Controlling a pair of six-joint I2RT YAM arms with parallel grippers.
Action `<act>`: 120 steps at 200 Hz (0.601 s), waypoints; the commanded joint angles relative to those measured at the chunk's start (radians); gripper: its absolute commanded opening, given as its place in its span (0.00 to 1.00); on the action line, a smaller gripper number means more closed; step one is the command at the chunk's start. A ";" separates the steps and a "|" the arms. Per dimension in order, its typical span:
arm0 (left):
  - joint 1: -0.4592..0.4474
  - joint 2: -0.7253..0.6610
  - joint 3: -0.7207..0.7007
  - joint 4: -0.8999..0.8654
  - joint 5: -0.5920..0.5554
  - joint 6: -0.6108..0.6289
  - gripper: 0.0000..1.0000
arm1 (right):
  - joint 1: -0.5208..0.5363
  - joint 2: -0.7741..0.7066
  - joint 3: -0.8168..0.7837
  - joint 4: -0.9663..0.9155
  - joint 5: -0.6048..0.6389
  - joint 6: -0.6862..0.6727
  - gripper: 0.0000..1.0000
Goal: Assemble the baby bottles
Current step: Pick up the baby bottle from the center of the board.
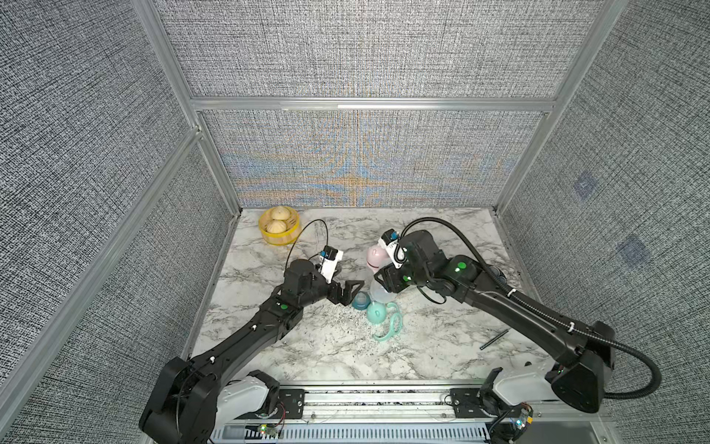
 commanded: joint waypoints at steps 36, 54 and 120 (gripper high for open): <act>-0.122 0.041 -0.071 0.297 0.095 0.125 0.99 | -0.023 -0.010 0.064 -0.045 -0.120 0.006 0.55; -0.153 0.068 -0.081 0.374 0.096 0.126 0.99 | -0.022 -0.001 0.087 -0.039 -0.160 0.013 0.55; -0.199 0.161 -0.101 0.628 0.062 0.108 0.98 | -0.001 -0.005 0.112 -0.024 -0.214 0.034 0.55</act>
